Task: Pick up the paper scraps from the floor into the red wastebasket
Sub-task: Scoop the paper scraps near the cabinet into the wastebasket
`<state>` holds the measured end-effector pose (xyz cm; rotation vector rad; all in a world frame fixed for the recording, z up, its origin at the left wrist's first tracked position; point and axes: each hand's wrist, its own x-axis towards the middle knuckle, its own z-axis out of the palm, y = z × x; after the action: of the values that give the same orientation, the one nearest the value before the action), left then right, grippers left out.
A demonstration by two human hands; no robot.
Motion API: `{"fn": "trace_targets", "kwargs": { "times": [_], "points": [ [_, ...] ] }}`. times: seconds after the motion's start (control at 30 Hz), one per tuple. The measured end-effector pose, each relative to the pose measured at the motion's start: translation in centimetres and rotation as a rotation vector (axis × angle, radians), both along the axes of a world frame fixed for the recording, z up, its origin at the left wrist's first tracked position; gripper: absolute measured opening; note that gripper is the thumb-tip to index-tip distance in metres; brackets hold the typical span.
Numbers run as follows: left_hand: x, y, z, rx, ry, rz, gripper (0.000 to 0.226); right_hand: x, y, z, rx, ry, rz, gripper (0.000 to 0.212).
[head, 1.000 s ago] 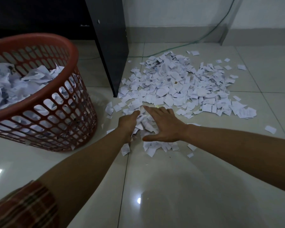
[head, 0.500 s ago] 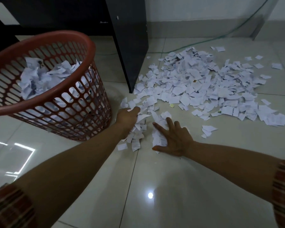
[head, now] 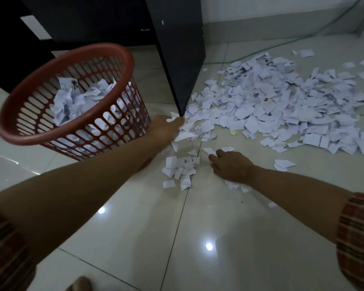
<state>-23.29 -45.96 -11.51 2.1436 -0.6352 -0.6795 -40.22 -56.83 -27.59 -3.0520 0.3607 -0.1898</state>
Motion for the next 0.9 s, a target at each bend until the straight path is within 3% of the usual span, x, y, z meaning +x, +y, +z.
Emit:
{"fn": "trace_targets", "kwargs": {
  "times": [0.1,0.43,0.57,0.9],
  "points": [
    [-0.3,-0.7,1.6,0.001,-0.058,-0.077,0.032,-0.3,-0.6,0.5,-0.012,0.132,0.019,0.021],
    [-1.3,-2.2,7.2,0.103,-0.272,-0.39,0.041,1.1,-1.7,8.2,-0.104,0.128,0.029,0.032],
    [-0.6,-1.5,10.4,0.133,-0.387,-0.473,0.032,1.4,-1.4,10.7,-0.193,0.07,0.071,0.034],
    [4.5,0.7,15.8,0.054,-0.545,-0.445,0.03,2.9,-1.1,16.1,-0.245,-0.002,0.076,0.03]
  ]
}}
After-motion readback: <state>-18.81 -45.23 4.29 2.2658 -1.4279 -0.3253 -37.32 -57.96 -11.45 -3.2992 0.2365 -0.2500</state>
